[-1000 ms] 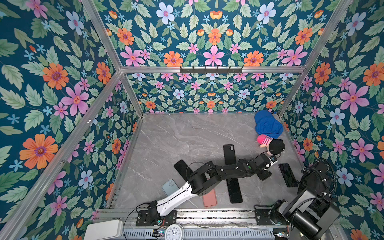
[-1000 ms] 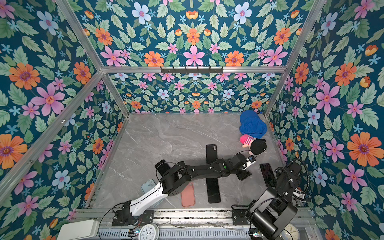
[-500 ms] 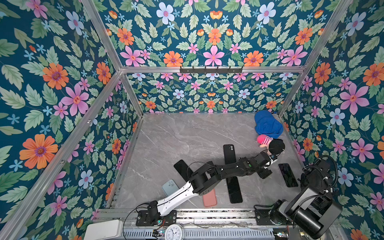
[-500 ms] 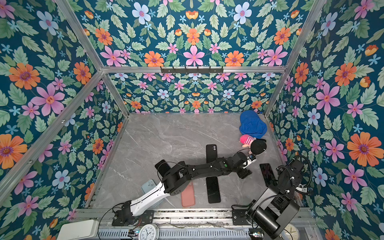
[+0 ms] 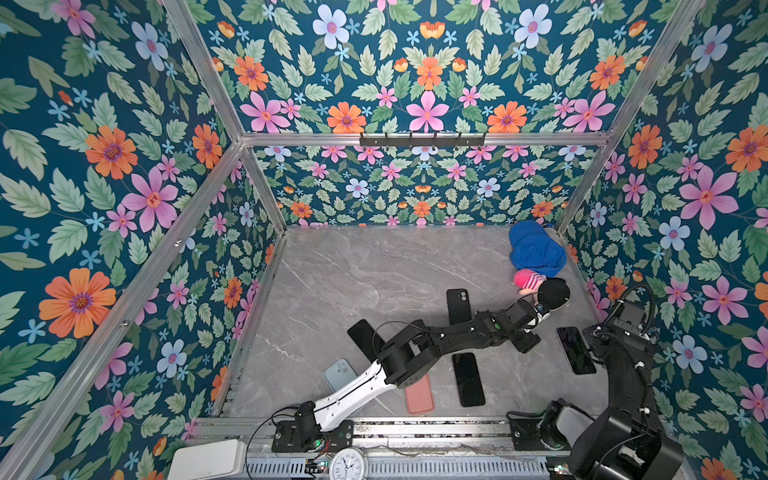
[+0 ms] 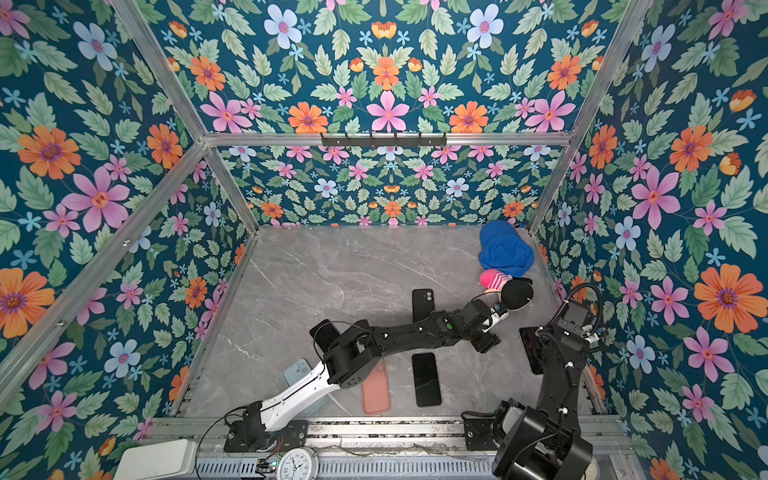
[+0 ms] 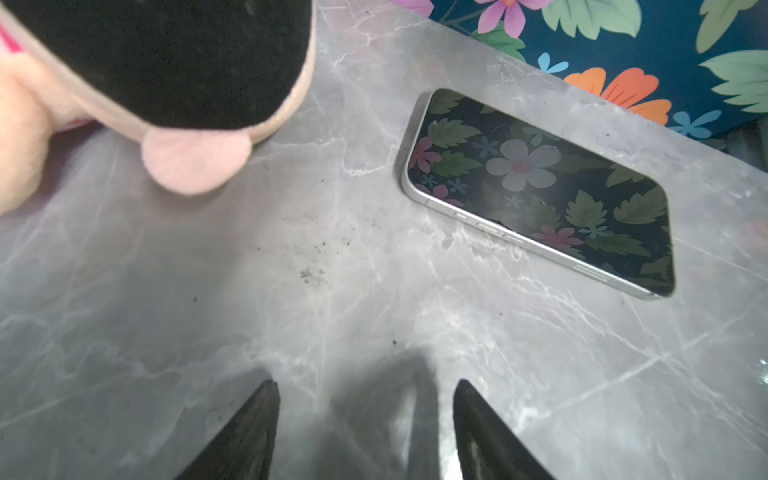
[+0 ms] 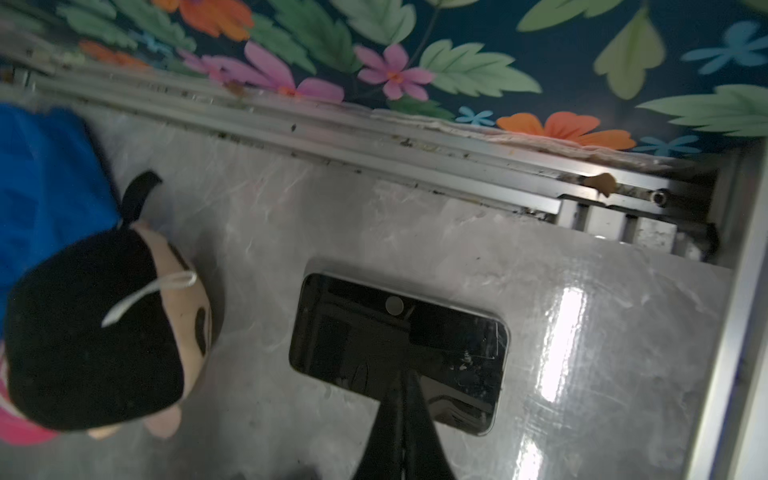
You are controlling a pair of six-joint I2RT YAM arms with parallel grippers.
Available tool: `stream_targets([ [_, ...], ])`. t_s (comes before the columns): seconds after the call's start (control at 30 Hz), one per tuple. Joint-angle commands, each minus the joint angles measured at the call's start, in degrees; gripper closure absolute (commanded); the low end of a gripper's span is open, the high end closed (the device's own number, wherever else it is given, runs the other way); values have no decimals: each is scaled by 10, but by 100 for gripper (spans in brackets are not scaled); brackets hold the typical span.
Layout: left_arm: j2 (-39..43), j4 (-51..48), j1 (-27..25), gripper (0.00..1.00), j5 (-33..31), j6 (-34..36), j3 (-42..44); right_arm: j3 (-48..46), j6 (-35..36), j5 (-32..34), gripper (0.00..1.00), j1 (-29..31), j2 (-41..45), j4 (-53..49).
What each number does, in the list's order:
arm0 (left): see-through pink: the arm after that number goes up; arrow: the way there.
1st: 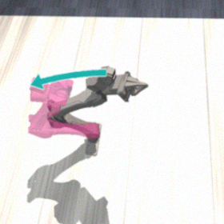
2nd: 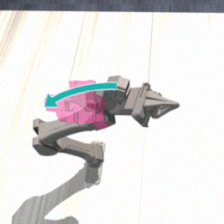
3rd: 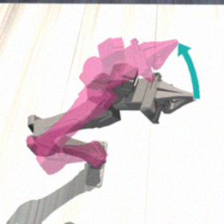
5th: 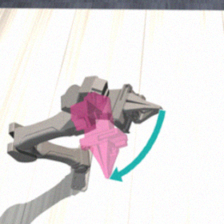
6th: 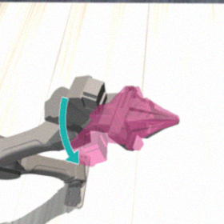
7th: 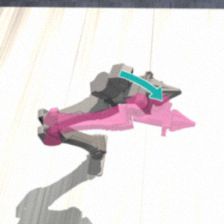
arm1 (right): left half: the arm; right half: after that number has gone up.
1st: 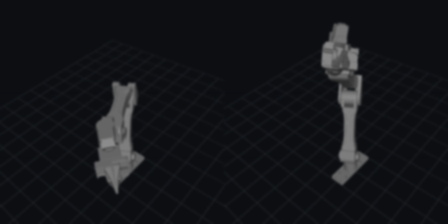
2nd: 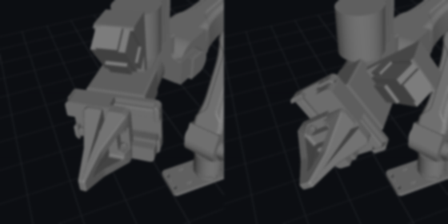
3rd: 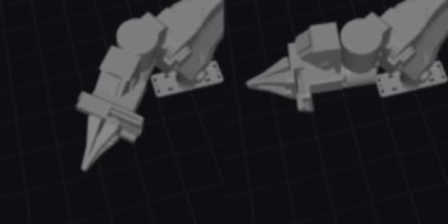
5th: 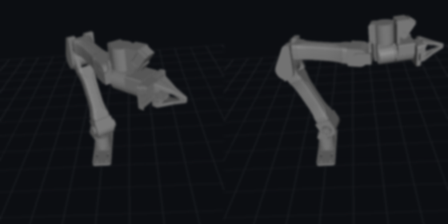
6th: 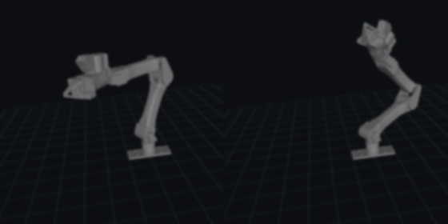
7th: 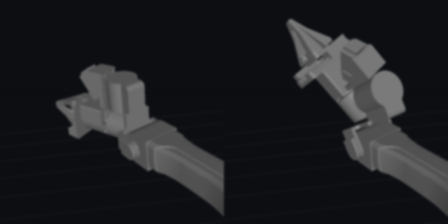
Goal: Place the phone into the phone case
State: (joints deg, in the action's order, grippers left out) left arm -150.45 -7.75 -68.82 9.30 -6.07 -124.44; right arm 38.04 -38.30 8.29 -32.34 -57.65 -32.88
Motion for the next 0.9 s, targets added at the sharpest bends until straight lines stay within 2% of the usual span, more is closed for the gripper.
stream_targets([
  [0.0, 21, -10, 3, 33, 10, -14, 26, 3, 24, -21, 100, 16, -13, 5],
  [0.07, 35, -2, 3, 32, 12, -16, 48, 8, 22, -24, 100, 35, -27, 3],
  [0.17, 52, 1, 4, 31, 13, -17, 71, 14, 22, 11, 98, 88, -43, 4],
  [0.27, 75, 8, 6, 29, 13, -18, 104, 24, 21, 36, 84, 116, -58, 5],
  [0.4, 101, 25, 11, 26, 15, -23, 147, 37, 9, 43, 58, 118, -82, 15],
  [0.47, 107, 26, 13, 24, 17, -24, 158, 45, -3, 44, 56, 118, -94, 14],
  [0.53, 111, 27, 17, 24, 19, -25, 165, 56, -37, 56, 52, 117, -111, 11],
  [0.63, 117, 33, 21, 23, 23, -26, 177, 92, -125, 92, 45, 117, -154, -41],
  [0.87, 131, 60, 34, 23, 36, -36, 218, 171, -321, 138, 48, 117, -249, -146],
])
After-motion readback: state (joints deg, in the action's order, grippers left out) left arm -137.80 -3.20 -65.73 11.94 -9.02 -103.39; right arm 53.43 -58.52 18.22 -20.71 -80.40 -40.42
